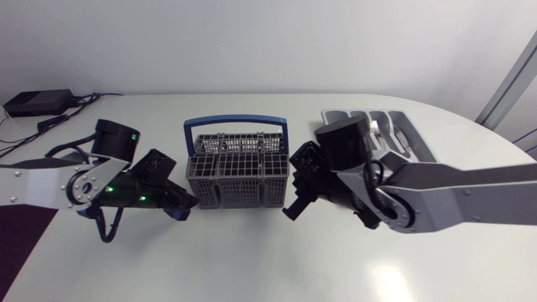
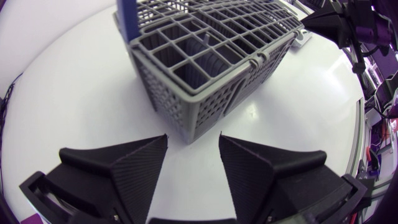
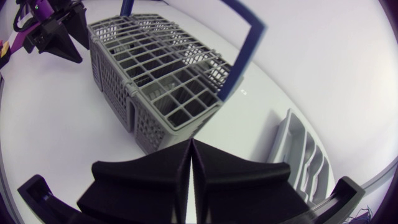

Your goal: Unload the cutlery basket into the drawer organizer.

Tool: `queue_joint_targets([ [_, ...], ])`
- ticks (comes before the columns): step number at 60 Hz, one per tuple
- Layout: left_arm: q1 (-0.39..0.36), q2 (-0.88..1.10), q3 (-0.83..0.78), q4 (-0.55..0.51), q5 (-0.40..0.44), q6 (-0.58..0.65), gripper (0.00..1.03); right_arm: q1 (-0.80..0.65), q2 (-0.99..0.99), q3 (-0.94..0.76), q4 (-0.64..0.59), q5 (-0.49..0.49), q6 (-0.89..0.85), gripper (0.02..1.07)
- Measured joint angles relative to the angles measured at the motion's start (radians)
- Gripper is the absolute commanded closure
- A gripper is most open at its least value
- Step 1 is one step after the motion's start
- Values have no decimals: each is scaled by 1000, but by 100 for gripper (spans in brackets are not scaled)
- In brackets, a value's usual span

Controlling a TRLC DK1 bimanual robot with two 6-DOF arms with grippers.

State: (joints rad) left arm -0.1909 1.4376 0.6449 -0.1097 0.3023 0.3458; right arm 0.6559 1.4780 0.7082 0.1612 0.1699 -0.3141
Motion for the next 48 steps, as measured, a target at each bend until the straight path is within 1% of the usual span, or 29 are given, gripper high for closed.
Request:
queue_joint_targets([
  [1,8,-16,-4,-11,0,0,28,-5,-17,-6,-1,2,-1,100],
  [6,51,-110,-14,-69,0,21,21,-36,-105,-26,-9,11,-8,85],
  [10,78,-177,-19,-92,5,31,20,-64,-161,-34,-12,12,-11,81],
  [12,89,-210,-22,-99,5,34,17,-79,-187,-39,-13,12,-16,74],
  [13,94,-224,-23,-101,5,35,15,-85,-196,-42,-14,13,-19,68],
  [15,102,-248,-26,-106,7,37,10,-97,-214,-48,-15,14,-23,53],
  [17,110,-271,-29,-110,7,40,4,-109,-230,-56,-15,14,-27,32],
  [19,117,-288,-33,-111,8,41,4,-119,-241,-65,-16,14,-30,13],
  [20,121,-295,-34,-111,8,40,4,-124,-247,-70,-16,15,-30,5],
  [29,154,-354,-50,-119,8,27,4,-179,-312,-122,-7,15,-29,6],
  [35,182,-431,-75,-117,7,0,4,-237,-384,-152,-10,17,-26,6],
  [42,236,-523,-82,-117,7,-41,4,-339,-454,-155,-40,-2,-9,6],
  [48,268,-563,-82,-119,3,-59,4,-399,-513,-168,-73,-10,-3,6],
])
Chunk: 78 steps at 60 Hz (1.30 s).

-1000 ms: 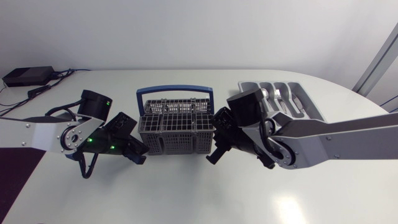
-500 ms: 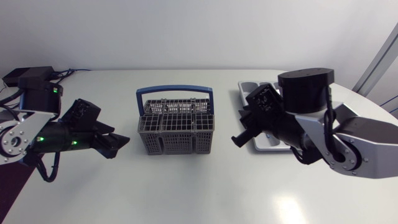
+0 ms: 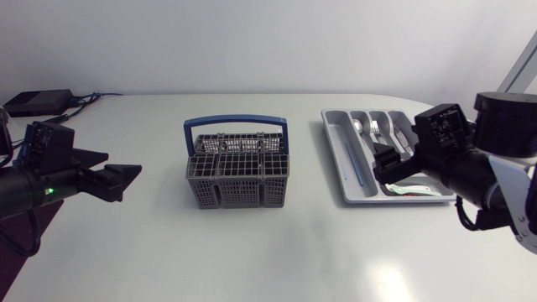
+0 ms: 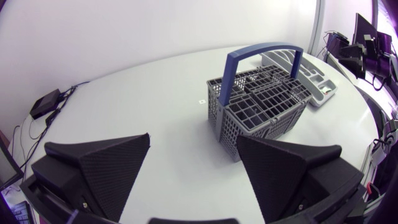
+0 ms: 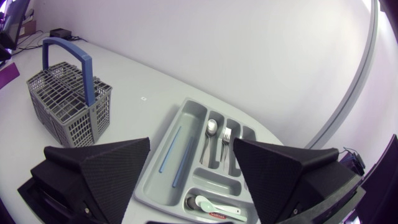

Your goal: Unload the cutlery basket into the drawer organizer.

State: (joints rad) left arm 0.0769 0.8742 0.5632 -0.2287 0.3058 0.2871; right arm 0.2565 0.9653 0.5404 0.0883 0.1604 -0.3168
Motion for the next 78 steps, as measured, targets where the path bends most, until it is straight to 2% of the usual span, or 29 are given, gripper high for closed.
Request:
queue_joint_targets([
  [26,68,-270,-82,-14,-23,-4,4,-135,-426,-178,-26,27,-5,6],
  [37,74,-394,-117,-12,-35,-48,4,-166,-568,-243,-37,23,-4,6],
  [78,-28,-733,-426,150,-229,-199,4,-227,-850,-442,-67,-109,191,6],
])
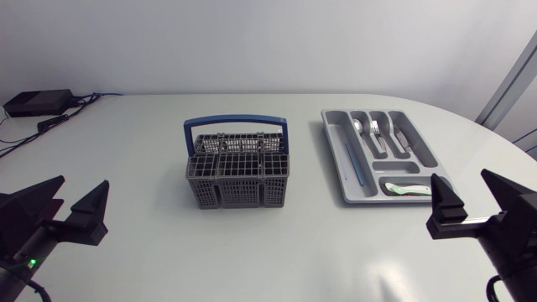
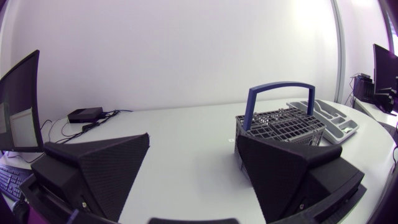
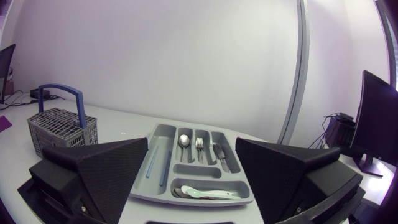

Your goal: Unload the cutlery basket into the drawer organizer.

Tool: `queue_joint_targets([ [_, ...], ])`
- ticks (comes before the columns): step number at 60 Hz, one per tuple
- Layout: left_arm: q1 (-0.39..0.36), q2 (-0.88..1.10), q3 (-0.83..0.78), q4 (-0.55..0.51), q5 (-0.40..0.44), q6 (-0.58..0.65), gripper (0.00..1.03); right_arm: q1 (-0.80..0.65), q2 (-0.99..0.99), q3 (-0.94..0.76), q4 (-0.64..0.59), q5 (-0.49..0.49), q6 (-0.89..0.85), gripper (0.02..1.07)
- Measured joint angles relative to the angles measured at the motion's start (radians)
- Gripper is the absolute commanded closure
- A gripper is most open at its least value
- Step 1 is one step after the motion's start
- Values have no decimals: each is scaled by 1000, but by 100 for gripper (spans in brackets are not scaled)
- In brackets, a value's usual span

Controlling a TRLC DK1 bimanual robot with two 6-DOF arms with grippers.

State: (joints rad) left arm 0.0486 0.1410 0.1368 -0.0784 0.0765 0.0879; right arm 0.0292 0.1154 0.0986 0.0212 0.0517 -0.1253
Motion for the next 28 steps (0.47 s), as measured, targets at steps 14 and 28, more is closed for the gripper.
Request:
queue_joint_targets([
  [14,-38,-115,-101,55,-62,-48,4,-20,-94,-67,-10,-42,78,6],
  [28,-43,-135,-116,62,-68,-63,4,-25,-110,-79,-18,-49,97,6],
])
